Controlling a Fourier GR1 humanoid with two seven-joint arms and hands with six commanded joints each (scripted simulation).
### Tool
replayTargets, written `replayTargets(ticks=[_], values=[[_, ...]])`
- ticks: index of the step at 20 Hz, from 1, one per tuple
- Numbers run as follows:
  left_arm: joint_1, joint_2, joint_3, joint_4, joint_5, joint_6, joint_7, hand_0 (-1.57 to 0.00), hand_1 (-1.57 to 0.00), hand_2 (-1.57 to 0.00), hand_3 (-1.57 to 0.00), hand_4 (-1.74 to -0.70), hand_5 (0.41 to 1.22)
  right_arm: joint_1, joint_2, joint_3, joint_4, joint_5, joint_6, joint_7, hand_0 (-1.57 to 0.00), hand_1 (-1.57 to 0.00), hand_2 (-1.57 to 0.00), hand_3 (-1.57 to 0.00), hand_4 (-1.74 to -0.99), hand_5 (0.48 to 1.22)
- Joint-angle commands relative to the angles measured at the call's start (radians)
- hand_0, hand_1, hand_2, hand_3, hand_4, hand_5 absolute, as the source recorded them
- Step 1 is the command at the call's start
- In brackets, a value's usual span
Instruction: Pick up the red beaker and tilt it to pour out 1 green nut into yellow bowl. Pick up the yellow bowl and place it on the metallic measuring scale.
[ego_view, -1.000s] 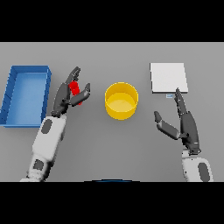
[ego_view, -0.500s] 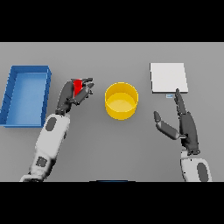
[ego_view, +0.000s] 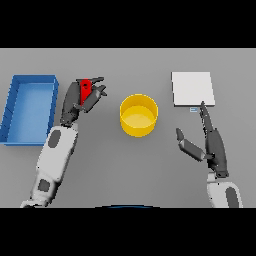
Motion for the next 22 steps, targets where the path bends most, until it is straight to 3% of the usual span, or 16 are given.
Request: replayTargets(ticks=[1,5,7,10,11,15,18,22], values=[[-0.009,0.013,-0.029,-0.021,-0.028,0.000,0.031,-1.55,-1.56,-1.56,-1.55,-1.72,1.114,-0.002,0.002,0.003,-0.005,0.003,-0.001,0.003,0.00,0.00,0.00,0.00,-1.262,0.658],[-0.042,0.087,-0.155,-0.070,-0.144,-0.040,0.173,-1.56,-1.56,-1.56,-1.56,-1.73,1.125,-0.002,-0.004,-0.001,0.009,0.011,-0.005,0.003,0.00,0.00,0.00,0.00,-1.256,0.671],[-0.065,0.109,-0.185,-0.062,-0.170,-0.054,0.206,-1.56,-1.56,-1.56,-1.56,-1.73,1.117,0.014,-0.008,0.006,-0.022,0.016,-0.002,0.006,0.00,0.00,0.00,0.00,-1.256,0.676],[-0.118,0.130,-0.211,-0.023,-0.193,-0.064,0.237,-1.56,-1.56,-1.56,-1.56,-1.73,1.112,-0.009,-0.003,0.002,-0.014,0.016,-0.008,0.044,0.00,0.00,0.00,0.00,-1.256,0.678],[-0.134,0.132,-0.226,-0.004,-0.208,-0.065,0.258,-1.57,-1.57,-1.57,-1.56,-1.73,1.114,-0.005,-0.012,-0.002,-0.005,0.012,0.000,0.034,0.00,0.00,0.00,0.00,-1.254,0.680],[-0.205,0.202,-0.354,0.012,-0.361,-0.089,0.345,-1.57,-1.57,-1.57,-1.57,-1.74,1.133,-0.004,-0.001,0.009,-0.005,0.011,0.006,0.041,0.00,0.00,0.00,0.00,-1.254,0.687],[-0.270,0.224,-0.472,0.057,-0.489,-0.107,0.373,-1.57,-1.57,-1.57,-1.57,-1.74,1.145,0.000,-0.002,0.012,-0.011,0.012,0.009,0.035,0.00,0.00,0.00,0.00,-1.262,0.694],[-0.341,0.250,-0.570,0.100,-0.584,-0.147,0.359,-1.57,-1.57,-1.57,-1.57,-1.74,1.190,0.000,0.007,0.019,-0.027,0.020,0.002,0.051,0.00,0.00,0.00,0.00,-1.274,0.704]])
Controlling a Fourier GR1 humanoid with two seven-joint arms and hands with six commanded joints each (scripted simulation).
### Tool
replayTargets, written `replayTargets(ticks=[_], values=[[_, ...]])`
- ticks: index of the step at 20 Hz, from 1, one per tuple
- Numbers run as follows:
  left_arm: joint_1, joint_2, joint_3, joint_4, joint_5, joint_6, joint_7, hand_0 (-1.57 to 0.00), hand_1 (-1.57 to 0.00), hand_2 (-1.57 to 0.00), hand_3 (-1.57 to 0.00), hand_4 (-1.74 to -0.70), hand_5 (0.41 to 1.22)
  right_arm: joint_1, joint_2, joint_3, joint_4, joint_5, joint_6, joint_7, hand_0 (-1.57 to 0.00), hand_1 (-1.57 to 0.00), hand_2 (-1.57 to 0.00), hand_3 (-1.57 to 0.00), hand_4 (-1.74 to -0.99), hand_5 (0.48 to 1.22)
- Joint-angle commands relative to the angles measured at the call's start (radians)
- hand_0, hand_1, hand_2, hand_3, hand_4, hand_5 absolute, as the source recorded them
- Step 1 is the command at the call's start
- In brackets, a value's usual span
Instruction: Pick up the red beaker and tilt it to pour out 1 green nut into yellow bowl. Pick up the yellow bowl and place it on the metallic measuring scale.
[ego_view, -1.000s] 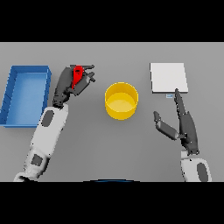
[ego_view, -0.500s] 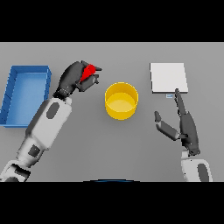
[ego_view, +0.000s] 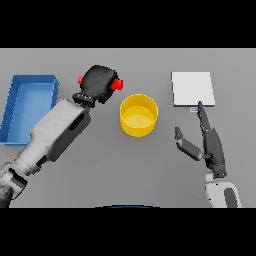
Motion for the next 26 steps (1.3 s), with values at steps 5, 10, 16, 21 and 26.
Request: replayTargets(ticks=[5,10,16,21,26], values=[[-0.096,0.020,-0.125,0.033,-0.096,-0.122,-0.021,-1.57,-1.57,-1.57,-1.39,-1.69,1.211,0.010,0.010,-0.009,0.013,-0.029,0.010,-0.020,0.00,0.00,0.00,0.00,-1.287,0.690],[-0.204,0.012,-0.249,0.100,-0.173,-0.205,-0.125,-1.57,-1.57,-1.57,-1.42,-1.72,1.218,0.003,0.023,-0.033,0.033,-0.059,-0.001,-0.026,0.00,0.00,0.00,0.00,-1.294,0.657],[-0.282,0.001,-0.403,0.155,-0.279,-0.266,-0.170,-1.57,-1.57,-1.57,-1.53,-1.74,1.220,0.025,0.030,-0.023,0.016,-0.055,-0.002,-0.047,0.00,0.00,0.00,0.00,-1.293,0.631],[-0.338,-0.010,-0.500,0.179,-0.339,-0.280,-0.200,-1.57,-1.57,-1.57,-1.56,-1.74,1.221,0.004,0.038,-0.026,0.038,-0.030,-0.030,-0.016,0.00,0.00,0.00,0.00,-1.276,0.600],[-0.415,-0.035,-0.583,0.246,-0.381,-0.312,-0.240,-1.57,-1.57,-1.57,-1.57,-1.74,1.221,0.002,0.031,-0.017,0.037,0.003,-0.044,-0.015,0.00,0.00,0.00,0.00,-1.236,0.582]])
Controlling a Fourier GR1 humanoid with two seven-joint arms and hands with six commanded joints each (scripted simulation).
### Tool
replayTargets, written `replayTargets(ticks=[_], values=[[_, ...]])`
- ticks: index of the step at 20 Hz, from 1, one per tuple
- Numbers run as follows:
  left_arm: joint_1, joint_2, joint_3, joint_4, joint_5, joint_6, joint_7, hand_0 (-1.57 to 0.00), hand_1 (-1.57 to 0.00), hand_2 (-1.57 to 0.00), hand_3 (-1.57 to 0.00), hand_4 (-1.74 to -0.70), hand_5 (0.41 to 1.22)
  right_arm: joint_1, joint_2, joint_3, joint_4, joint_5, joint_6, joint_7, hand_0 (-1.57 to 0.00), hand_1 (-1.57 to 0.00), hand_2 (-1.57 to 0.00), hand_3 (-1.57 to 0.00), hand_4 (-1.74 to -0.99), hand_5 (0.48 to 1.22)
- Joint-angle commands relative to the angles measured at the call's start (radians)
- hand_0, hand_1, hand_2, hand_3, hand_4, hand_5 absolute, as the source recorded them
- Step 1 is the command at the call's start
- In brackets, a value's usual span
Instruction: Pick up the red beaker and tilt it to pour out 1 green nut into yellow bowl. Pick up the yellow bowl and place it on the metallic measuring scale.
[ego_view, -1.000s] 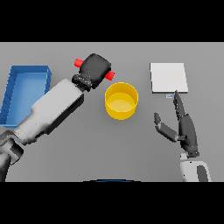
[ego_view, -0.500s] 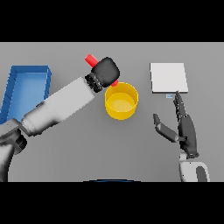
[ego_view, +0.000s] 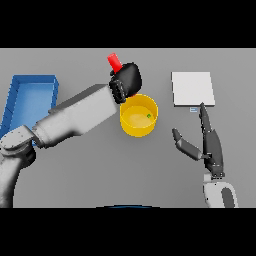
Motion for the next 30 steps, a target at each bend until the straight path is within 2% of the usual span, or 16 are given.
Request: replayTargets(ticks=[1,8,10,12,13,14,16,18,19,21,25,30], values=[[-0.010,-0.009,-0.017,0.014,-0.010,0.010,-0.010,-1.57,-1.57,-1.57,-1.57,-1.73,1.221,-0.004,0.001,-0.003,0.006,-0.007,0.002,-0.001,0.00,0.00,0.00,0.00,-1.225,0.583],[-0.071,-0.013,-0.126,0.039,-0.061,0.038,-0.063,-1.57,-1.57,-1.57,-1.57,-1.73,1.221,-0.003,-0.005,0.001,0.020,0.010,-0.002,-0.021,0.00,0.00,0.00,0.00,-1.210,0.594],[-0.116,-0.010,-0.124,0.049,-0.048,0.020,-0.088,-1.57,-1.57,-1.57,-1.57,-1.73,1.221,0.000,-0.006,0.004,0.012,0.014,-0.002,-0.026,0.00,0.00,0.00,0.00,-1.206,0.592],[-0.170,0.019,-0.095,0.064,-0.024,0.044,-0.107,-1.57,-1.57,-1.57,-1.57,-1.73,1.221,-0.014,0.003,0.007,0.011,0.014,-0.007,-0.030,0.00,0.00,0.00,0.00,-1.209,0.592],[-0.192,0.031,-0.083,0.077,-0.014,0.062,-0.110,-1.57,-1.57,-1.57,-1.49,-1.73,1.221,-0.006,0.003,0.013,0.004,0.024,-0.011,-0.037,0.00,0.00,0.00,0.00,-1.203,0.592],[-0.226,0.046,-0.063,0.100,-0.003,0.073,-0.107,-1.57,-1.57,-1.40,-1.51,-1.68,1.221,-0.004,0.000,0.010,-0.005,0.019,-0.009,-0.032,0.00,0.00,0.00,0.00,-1.201,0.592],[-0.291,0.074,-0.018,0.135,0.035,0.087,-0.122,-1.57,-1.57,-1.46,-1.04,-1.70,1.221,-0.009,0.003,0.005,0.005,0.005,-0.001,-0.024,0.00,0.00,0.00,0.00,-1.186,0.596],[-0.341,0.097,0.028,0.200,0.073,0.109,-0.122,-1.57,-1.57,-1.50,-1.23,-1.70,1.221,-0.010,0.002,-0.004,0.017,-0.015,0.007,-0.036,0.00,0.00,0.00,0.00,-1.181,0.593],[-0.363,0.097,0.061,0.244,0.101,0.103,-0.090,-1.57,-1.57,-1.51,-1.30,-1.71,1.221,-0.008,0.003,-0.005,0.018,-0.028,0.017,-0.046,0.00,0.00,0.00,0.00,-1.182,0.593],[-0.385,0.128,0.142,0.313,0.183,0.114,-0.080,-1.57,-1.57,-1.53,-1.40,-1.72,1.221,-0.029,0.003,-0.011,0.015,-0.047,0.026,-0.031,0.00,0.00,0.00,0.00,-1.193,0.597],[-0.369,0.191,0.364,0.458,0.417,0.151,0.060,-1.57,-1.57,-1.56,-1.36,-1.73,1.221,-0.009,0.000,-0.003,0.001,-0.056,0.042,-0.051,0.00,0.00,0.00,0.00,-1.222,0.592],[-0.239,0.307,0.551,0.493,0.681,0.286,0.047,-1.57,-1.57,-1.57,-1.43,-1.74,1.221,-0.034,-0.017,-0.022,0.048,-0.067,0.048,-0.075,0.00,0.00,0.00,0.00,-1.222,0.586]])
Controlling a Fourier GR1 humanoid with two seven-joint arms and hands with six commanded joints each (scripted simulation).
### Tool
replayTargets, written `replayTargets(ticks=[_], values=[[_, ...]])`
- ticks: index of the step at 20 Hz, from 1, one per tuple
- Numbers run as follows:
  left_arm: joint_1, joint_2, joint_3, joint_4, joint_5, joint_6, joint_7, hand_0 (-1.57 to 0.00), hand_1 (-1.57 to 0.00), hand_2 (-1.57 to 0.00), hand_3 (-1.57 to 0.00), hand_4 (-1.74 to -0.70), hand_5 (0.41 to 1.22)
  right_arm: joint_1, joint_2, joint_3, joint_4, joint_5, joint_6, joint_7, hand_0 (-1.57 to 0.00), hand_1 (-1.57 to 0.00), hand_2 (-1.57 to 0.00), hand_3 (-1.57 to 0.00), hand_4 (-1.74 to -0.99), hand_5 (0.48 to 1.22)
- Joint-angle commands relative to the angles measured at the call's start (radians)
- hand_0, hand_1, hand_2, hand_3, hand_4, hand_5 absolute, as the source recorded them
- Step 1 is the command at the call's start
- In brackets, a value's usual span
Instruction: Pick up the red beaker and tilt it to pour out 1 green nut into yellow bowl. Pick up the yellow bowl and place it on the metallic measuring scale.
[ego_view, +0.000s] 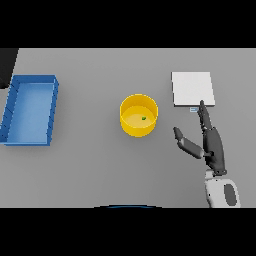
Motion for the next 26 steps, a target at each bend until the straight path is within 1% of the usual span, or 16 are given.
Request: replayTargets(ticks=[1,2,4,5,6,9,11,14,16,19,21,22,23,24,25,26], values=[[0.030,0.021,0.031,-0.011,0.046,0.025,0.016,-1.57,-1.57,-1.57,-1.43,-1.74,1.221,-0.002,-0.006,0.001,0.008,0.000,0.007,-0.003,0.00,0.00,0.00,0.00,-1.226,0.587],[0.061,0.049,0.047,-0.032,0.080,0.046,0.065,-1.57,-1.57,-1.57,-1.41,-1.74,1.221,-0.010,-0.014,0.000,0.007,0.006,0.006,-0.008,0.00,0.00,0.00,0.00,-1.223,0.591],[0.154,0.081,0.093,-0.091,0.174,0.124,0.116,-1.57,-1.57,-1.57,-1.43,-1.74,1.221,-0.012,-0.015,0.002,0.013,0.006,0.010,-0.021,0.00,0.00,0.00,0.00,-1.217,0.599],[0.201,0.097,0.109,-0.127,0.215,0.157,0.137,-1.57,-1.57,-1.57,-1.45,-1.74,1.221,-0.007,-0.016,0.005,0.011,0.011,0.008,-0.009,0.00,0.00,0.00,0.00,-1.212,0.604],[0.253,0.113,0.116,-0.178,0.247,0.184,0.178,-1.57,-1.57,-1.57,-1.45,-1.74,1.221,0.003,-0.019,0.010,0.003,0.020,0.007,-0.015,0.00,0.00,0.00,0.00,-1.212,0.610],[0.439,0.164,0.130,-0.372,0.344,0.272,0.308,-1.57,-1.57,-1.57,-1.46,-1.74,1.221,0.010,-0.024,0.028,-0.014,0.047,0.005,-0.008,0.00,0.00,0.00,0.00,-1.212,0.641],[0.576,0.211,0.123,-0.543,0.389,0.335,0.387,-1.57,-1.57,-1.57,-1.45,-1.74,1.221,-0.001,-0.024,0.030,-0.011,0.047,0.008,0.008,0.00,0.00,0.00,0.00,-1.206,0.653],[0.738,0.243,0.101,-0.734,0.438,0.424,0.449,-1.57,-1.57,-1.57,-1.45,-1.74,1.221,0.000,-0.024,0.034,-0.005,0.054,0.007,0.014,0.00,0.00,0.00,0.00,-1.215,0.664],[0.813,0.269,0.094,-0.813,0.470,0.462,0.492,-1.57,-1.57,-1.57,-1.45,-1.74,1.221,-0.002,-0.023,0.031,-0.004,0.043,0.012,0.007,0.00,0.00,0.00,0.00,-1.218,0.664],[0.867,0.266,0.063,-0.874,0.485,0.522,0.536,-1.57,-1.57,-1.57,-1.51,-1.74,1.221,0.004,-0.034,0.026,-0.010,0.039,0.017,0.002,0.00,0.00,0.00,0.00,-1.217,0.666],[0.889,0.270,0.044,-0.888,0.497,0.544,0.551,-1.57,-1.57,-1.57,-1.53,-1.74,1.166,0.007,-0.037,0.027,-0.012,0.046,0.015,0.000,0.00,0.00,0.00,0.00,-1.214,0.666],[0.884,0.268,0.036,-0.887,0.504,0.553,0.563,-1.57,-1.57,-1.57,-1.54,-1.74,1.117,0.002,-0.042,0.020,-0.010,0.041,0.015,0.006,0.00,0.00,0.00,0.00,-1.207,0.665],[0.892,0.271,0.021,-0.898,0.501,0.567,0.572,-1.57,-1.57,-1.57,-1.55,-1.74,1.039,0.001,-0.036,0.028,-0.006,0.049,0.012,0.008,0.00,0.00,0.00,0.00,-1.203,0.663],[0.892,0.277,0.000,-0.884,0.508,0.562,0.575,-1.57,-1.57,-1.57,-1.55,-1.74,0.967,0.014,-0.035,0.030,-0.007,0.047,0.015,-0.012,0.00,0.00,0.00,0.00,-1.205,0.664],[0.892,0.291,-0.015,-0.882,0.512,0.546,0.576,-1.57,-1.57,-1.57,-1.55,-1.67,0.908,0.023,-0.039,0.031,-0.020,0.049,0.015,-0.027,0.00,0.00,0.00,0.00,-1.202,0.667],[0.895,0.308,-0.031,-0.889,0.531,0.513,0.575,-1.57,-1.57,-1.57,-1.50,-1.53,0.865,0.014,-0.037,0.028,-0.015,0.050,0.011,-0.010,0.00,0.00,0.00,0.00,-1.197,0.664]])
